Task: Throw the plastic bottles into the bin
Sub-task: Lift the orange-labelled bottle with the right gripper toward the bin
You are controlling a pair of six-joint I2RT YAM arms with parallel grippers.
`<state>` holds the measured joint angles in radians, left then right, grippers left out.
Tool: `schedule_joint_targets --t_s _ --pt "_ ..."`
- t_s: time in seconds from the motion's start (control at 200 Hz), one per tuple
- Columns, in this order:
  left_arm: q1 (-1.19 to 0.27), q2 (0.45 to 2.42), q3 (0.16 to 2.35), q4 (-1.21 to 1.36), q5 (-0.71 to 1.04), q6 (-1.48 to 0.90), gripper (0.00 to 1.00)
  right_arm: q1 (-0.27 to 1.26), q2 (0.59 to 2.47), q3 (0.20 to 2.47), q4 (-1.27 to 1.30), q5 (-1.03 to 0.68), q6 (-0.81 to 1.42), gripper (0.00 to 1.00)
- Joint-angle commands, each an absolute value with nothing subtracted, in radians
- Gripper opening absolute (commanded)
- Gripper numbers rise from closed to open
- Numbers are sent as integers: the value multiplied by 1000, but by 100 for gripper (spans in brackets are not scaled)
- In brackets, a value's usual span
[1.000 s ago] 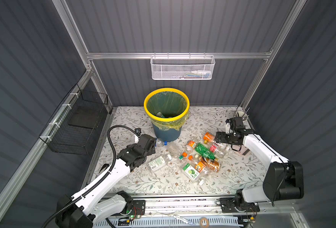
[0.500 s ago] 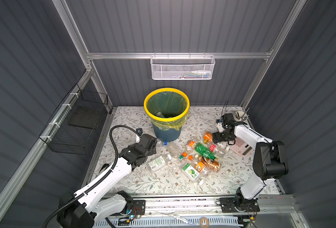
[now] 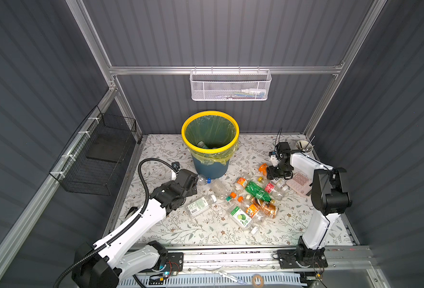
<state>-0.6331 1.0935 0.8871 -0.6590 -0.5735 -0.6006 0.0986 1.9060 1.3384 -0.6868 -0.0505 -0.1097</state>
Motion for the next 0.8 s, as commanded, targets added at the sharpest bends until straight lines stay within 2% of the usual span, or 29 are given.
schedule_joint_targets --t_s 0.0,0.12,0.295,0.795 --pt "-627 1088 865 -683 -580 -619 99 89 1921 1364 -699 -131 -74 68" --pt "-627 1093 859 -699 -578 -617 99 47 1894 1354 -649 -259 -16 63" --pt "-626 1088 834 -694 -586 -630 99 -13 1851 1349 -616 -326 48 56" --pt "-627 1069 771 -655 -550 -619 99 -160 1536 1218 -358 -638 392 50"
